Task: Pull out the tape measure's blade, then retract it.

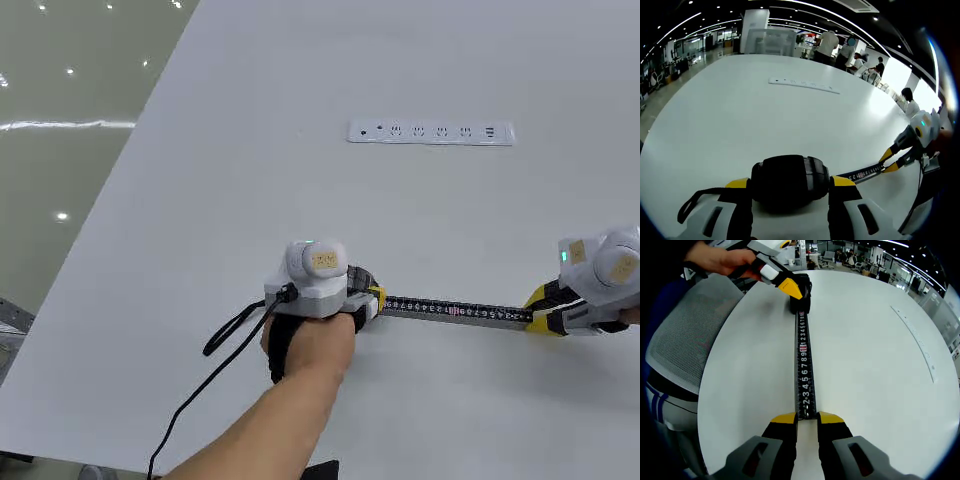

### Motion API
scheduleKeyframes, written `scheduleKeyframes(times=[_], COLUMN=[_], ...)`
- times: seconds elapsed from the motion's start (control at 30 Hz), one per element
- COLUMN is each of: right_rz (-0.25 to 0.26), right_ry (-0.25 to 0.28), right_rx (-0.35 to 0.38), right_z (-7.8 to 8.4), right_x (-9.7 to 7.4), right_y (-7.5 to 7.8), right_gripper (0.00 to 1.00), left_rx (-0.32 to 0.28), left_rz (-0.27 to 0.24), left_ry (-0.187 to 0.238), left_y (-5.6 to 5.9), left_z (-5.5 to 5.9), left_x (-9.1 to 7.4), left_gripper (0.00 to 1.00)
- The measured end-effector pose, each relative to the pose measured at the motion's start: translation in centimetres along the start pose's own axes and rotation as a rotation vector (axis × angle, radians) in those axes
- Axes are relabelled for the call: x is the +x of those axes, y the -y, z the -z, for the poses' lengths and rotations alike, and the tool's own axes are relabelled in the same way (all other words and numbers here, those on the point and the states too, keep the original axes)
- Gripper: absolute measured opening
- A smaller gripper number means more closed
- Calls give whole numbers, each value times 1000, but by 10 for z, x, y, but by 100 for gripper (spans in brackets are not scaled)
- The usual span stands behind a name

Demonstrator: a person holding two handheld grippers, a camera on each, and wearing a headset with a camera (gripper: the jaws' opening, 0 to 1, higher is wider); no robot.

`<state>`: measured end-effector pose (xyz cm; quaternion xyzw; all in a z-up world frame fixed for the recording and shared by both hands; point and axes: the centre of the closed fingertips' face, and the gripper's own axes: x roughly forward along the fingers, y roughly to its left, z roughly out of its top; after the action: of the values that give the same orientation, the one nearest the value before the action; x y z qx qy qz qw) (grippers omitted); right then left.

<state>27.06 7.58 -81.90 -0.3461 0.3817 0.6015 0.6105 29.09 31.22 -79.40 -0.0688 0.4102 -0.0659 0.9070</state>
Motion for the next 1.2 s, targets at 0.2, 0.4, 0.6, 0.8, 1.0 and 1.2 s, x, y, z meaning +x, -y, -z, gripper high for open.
scheduleKeyframes(times=[0.2,0.4,0.6,0.8,1.0,1.2], right_rz=[3,1,-6,-9,-13,-16], right_ry=[1,4,5,12,14,20], right_rx=[-7,-16,-21,-24,-28,-32], right_z=[-3,-8,-13,-18,-23,-29], right_x=[1,4,7,10,13,16], right_y=[1,1,2,2,2,2], right_gripper=[11,11,11,11,11,11], left_rx=[1,-1,-4,-4,-6,-8], left_rz=[1,4,6,7,9,12], left_ry=[0,-1,-4,-5,-5,-6], left_y=[0,0,0,0,0,0], left_z=[0,0,1,1,1,1], left_x=[0,-1,-1,-1,-1,-1], left_gripper=[57,57,57,57,57,57])
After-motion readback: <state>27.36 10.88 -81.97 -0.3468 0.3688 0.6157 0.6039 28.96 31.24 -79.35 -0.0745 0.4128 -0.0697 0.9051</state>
